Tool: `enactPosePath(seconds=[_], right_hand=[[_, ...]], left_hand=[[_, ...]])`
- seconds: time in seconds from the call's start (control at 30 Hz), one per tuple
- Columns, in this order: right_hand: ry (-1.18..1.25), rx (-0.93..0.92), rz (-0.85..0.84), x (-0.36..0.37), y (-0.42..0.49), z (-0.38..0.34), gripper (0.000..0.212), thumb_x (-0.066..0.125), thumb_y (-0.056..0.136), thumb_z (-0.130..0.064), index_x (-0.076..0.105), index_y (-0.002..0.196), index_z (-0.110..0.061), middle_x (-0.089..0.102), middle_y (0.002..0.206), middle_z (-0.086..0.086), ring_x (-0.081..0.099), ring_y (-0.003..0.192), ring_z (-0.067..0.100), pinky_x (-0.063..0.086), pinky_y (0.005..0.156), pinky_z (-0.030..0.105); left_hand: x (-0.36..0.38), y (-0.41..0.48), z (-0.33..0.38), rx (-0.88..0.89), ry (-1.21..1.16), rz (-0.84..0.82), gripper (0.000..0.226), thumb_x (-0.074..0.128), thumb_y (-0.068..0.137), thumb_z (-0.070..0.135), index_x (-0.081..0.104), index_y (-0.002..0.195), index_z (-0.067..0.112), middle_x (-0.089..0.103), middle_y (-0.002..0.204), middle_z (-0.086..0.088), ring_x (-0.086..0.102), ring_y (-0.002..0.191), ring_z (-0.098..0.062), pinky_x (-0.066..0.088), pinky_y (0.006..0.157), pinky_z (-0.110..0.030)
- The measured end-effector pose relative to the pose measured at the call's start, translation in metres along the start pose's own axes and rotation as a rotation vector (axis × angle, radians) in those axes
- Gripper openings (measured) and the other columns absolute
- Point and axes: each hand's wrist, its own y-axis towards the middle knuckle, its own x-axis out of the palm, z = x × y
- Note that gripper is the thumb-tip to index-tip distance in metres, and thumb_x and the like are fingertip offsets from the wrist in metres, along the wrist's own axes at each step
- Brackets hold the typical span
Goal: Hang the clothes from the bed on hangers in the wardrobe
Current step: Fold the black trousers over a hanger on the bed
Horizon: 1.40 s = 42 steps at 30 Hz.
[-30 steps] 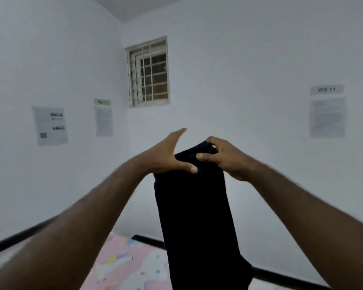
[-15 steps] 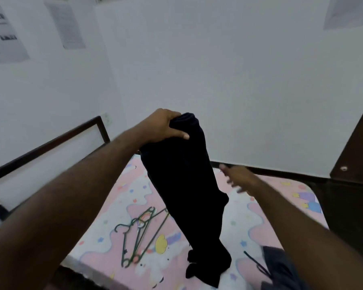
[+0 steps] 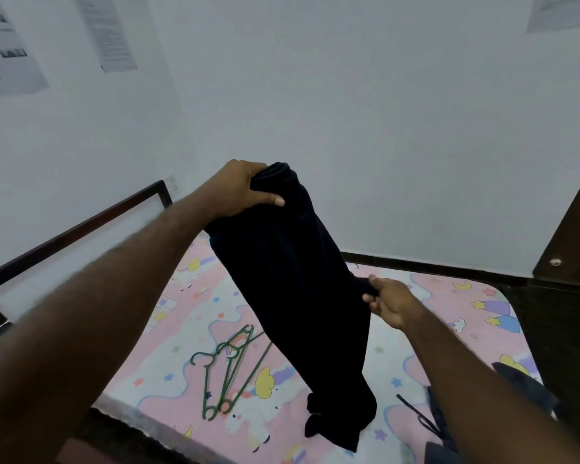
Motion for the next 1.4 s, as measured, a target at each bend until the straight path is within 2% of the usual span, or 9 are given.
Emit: enactPosePath(seconds=[0.07,0.23,0.37,0.57,0.67,0.83,0.97,1.13,1.4], right_hand=[[0.116,-0.098,0.045,0.008,-0.002,-0.020,0.011,0.042,0.104,-0.011,0.053,0.107,-0.011,0.058,0.089,0.010,0.060,0.049,0.015,0.045,0.038,0.019],[0.006,-0.293,-0.171,0.025,-0.026,-0.084,0.014,0.058,0.096,-0.008,0.061,0.108,-0.001,0.066,0.104,0.013,0.071,0.084,0.028,0.059,0.065,0.027],[-0.407,-0.446,-0.124,0.038,-0.049,-0.125,0.019,0.067,0.087,0.004,0.064,0.106,0.005,0.070,0.088,0.020,0.072,0.076,0.023,0.059,0.066,0.025],[-0.407,-0.579,-0.036,0.067,-0.068,-0.148,0.017,0.063,0.094,-0.009,0.064,0.098,0.007,0.069,0.069,0.020,0.071,0.062,0.025,0.059,0.056,0.027],[-0.363,-0.594,-0.035,0.079,-0.078,-0.152,0.017,0.061,0.095,-0.008,0.062,0.097,0.009,0.069,0.074,0.020,0.072,0.070,0.032,0.060,0.058,0.031],[-0.231,-0.551,-0.074,0.087,-0.090,-0.163,0.012,0.060,0.095,-0.003,0.058,0.096,0.008,0.067,0.084,0.025,0.072,0.076,0.037,0.060,0.056,0.030],[-0.181,-0.522,-0.107,0.075,-0.089,-0.174,0.011,0.062,0.092,-0.003,0.060,0.096,0.008,0.070,0.086,0.022,0.073,0.079,0.036,0.060,0.059,0.030],[-0.199,-0.497,-0.124,0.051,-0.076,-0.192,0.013,0.065,0.091,-0.006,0.061,0.094,0.007,0.071,0.076,0.018,0.073,0.078,0.037,0.060,0.058,0.032],[-0.196,-0.417,-0.097,-0.033,-0.023,-0.216,0.013,0.063,0.093,-0.008,0.060,0.088,0.004,0.070,0.084,0.021,0.072,0.084,0.038,0.061,0.063,0.037]], left_hand=[[-0.015,0.001,-0.011,-0.022,0.035,0.011,0.040,0.074,0.081,0.045,0.065,0.101,0.012,0.069,0.092,-0.002,0.064,0.086,-0.017,0.051,0.075,-0.031],[-0.066,0.016,-0.036,-0.069,0.101,0.026,0.032,0.058,0.094,0.041,0.059,0.108,0.012,0.065,0.099,-0.002,0.061,0.092,-0.019,0.045,0.080,-0.032],[-0.111,0.031,-0.041,-0.075,0.106,0.028,0.020,0.059,0.095,0.031,0.055,0.109,0.016,0.061,0.105,0.000,0.059,0.099,-0.020,0.043,0.084,-0.033],[-0.153,0.055,-0.038,-0.065,0.241,0.210,0.026,0.064,0.091,0.033,0.061,0.108,0.014,0.059,0.100,-0.001,0.055,0.098,-0.023,0.045,0.087,-0.039],[-0.160,0.066,-0.037,-0.099,0.319,0.261,0.028,0.069,0.088,0.030,0.064,0.106,0.009,0.064,0.102,-0.009,0.057,0.102,-0.029,0.047,0.088,-0.041],[-0.164,0.073,-0.025,-0.146,0.377,0.334,0.025,0.071,0.086,0.025,0.063,0.101,0.006,0.060,0.094,-0.008,0.061,0.093,-0.030,0.046,0.071,-0.036],[-0.173,0.080,-0.012,-0.123,0.095,0.283,0.019,0.067,0.089,0.011,0.062,0.104,0.002,0.067,0.097,-0.014,0.070,0.080,-0.032,0.058,0.080,-0.040],[-0.168,0.101,0.017,-0.080,0.219,0.291,0.028,0.063,0.092,0.016,0.056,0.116,0.002,0.063,0.113,-0.016,0.062,0.100,-0.032,0.050,0.091,-0.040],[-0.104,0.180,0.084,-0.033,0.329,0.223,0.034,0.063,0.092,0.020,0.054,0.118,0.001,0.058,0.122,-0.017,0.054,0.112,-0.031,0.040,0.087,-0.032]])
